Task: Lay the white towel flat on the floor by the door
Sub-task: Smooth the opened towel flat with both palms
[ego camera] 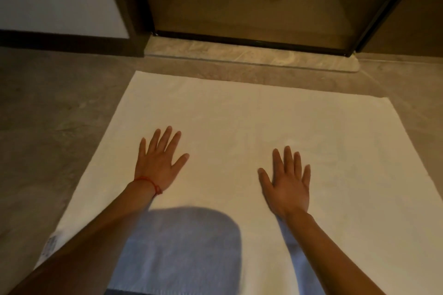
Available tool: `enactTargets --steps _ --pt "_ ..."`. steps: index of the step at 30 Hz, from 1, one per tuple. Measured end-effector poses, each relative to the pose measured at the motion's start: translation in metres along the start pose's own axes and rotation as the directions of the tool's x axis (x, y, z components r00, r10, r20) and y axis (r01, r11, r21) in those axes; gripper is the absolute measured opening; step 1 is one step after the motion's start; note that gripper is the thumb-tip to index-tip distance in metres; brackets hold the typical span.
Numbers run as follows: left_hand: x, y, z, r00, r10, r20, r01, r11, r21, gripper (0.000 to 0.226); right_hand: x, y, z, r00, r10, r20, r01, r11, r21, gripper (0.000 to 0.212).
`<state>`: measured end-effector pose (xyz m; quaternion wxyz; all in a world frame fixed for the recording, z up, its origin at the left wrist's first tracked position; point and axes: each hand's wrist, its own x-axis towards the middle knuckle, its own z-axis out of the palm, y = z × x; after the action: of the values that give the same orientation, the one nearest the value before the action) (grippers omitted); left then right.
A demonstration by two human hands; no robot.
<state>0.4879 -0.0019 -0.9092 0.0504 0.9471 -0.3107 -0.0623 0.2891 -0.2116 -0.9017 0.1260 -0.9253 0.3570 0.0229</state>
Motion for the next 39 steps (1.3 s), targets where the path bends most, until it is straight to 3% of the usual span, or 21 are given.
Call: enactTargets --steps 9,13,16,19,23,25,29,34,37,39 --pt "0.01 0.001 -0.005 1.0 -0.004 0.03 0.004 1.0 -0.021 0.083 0.009 0.0 -0.003 1.0 -0.012 0.014 0.012 1.0 0.018 0.081" --pt "0.004 0.047 -0.014 0.992 -0.065 -0.105 0.045 0.982 -0.183 0.074 0.012 -0.006 -0.019 0.998 -0.029 -0.062 0.039 0.983 0.178 0.08" --pt "-0.003 0.106 -0.012 0.993 -0.015 -0.119 -0.013 0.972 -0.233 0.06 0.024 -0.019 -0.022 0.976 -0.133 -0.174 0.165 0.969 0.186 0.075" --pt "-0.006 0.139 0.007 1.0 -0.012 0.017 0.015 0.983 -0.182 0.058 0.037 -0.031 -0.015 0.944 -0.325 -0.057 0.329 0.936 0.127 0.073" --pt "-0.008 0.134 0.024 1.0 0.012 -0.015 -0.014 0.997 -0.08 0.072 0.055 -0.011 -0.004 0.867 -0.496 0.044 0.495 0.868 0.026 0.067" --pt "-0.009 0.133 0.023 0.998 0.014 -0.069 -0.02 0.996 -0.082 0.065 0.068 0.015 -0.009 0.9 -0.436 0.014 0.436 0.9 0.019 0.067" --pt "-0.01 0.134 0.023 0.995 0.015 -0.101 -0.017 1.0 -0.018 0.056 0.091 0.076 -0.028 0.989 -0.149 -0.024 0.149 0.989 -0.022 0.064" --pt "-0.01 0.135 0.022 0.997 0.004 -0.079 -0.008 0.999 -0.049 0.059 0.097 0.094 -0.044 0.998 0.066 -0.001 -0.066 0.998 -0.004 0.059" --pt "-0.009 0.134 0.023 0.997 0.01 -0.077 -0.015 0.997 -0.069 0.062 0.076 0.05 -0.036 0.986 -0.08 -0.144 0.087 0.995 0.047 0.071" --pt "-0.009 0.136 0.022 0.997 0.004 -0.083 -0.01 0.997 -0.071 0.061 0.048 0.016 -0.021 0.954 -0.286 -0.087 0.293 0.953 0.075 0.073"
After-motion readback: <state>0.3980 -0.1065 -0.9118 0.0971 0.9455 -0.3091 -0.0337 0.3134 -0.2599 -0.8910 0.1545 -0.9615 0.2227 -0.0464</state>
